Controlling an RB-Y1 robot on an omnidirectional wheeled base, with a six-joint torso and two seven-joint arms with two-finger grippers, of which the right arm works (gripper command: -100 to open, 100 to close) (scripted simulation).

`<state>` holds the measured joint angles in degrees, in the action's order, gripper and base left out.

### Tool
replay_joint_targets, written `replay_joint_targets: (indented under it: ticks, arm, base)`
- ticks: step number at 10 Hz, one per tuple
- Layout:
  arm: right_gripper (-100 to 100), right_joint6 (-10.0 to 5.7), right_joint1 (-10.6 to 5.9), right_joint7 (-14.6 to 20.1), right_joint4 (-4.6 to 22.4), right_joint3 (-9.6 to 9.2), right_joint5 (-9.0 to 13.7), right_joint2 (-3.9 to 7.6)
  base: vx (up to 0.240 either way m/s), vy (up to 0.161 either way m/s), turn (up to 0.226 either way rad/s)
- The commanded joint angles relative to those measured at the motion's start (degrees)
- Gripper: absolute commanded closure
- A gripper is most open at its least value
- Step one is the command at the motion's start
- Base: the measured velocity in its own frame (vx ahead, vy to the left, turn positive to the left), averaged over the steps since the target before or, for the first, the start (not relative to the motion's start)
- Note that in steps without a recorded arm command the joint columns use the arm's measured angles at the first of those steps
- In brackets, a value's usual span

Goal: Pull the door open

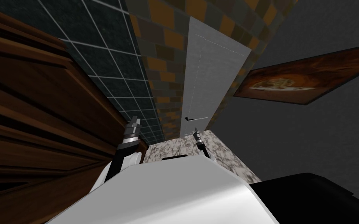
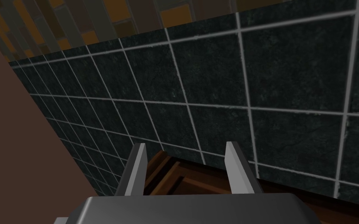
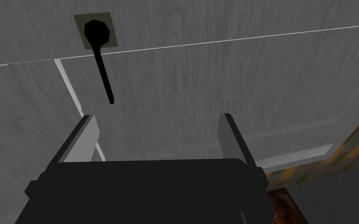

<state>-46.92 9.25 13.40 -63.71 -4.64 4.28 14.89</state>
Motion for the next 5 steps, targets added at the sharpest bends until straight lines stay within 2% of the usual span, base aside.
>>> replay_joint_targets:
  ticks: [1,5]
  arm:
    - [-100,-0.71,-0.8,0.2,2.8,-0.12,0.0,0.32]
    - [-100,-1.6,-2.43,0.8,8.3,-0.3,0.0,1.37]
  base:
    - [0.08,-0.029,0.074]
    - [0.089,-0.044,0.079]
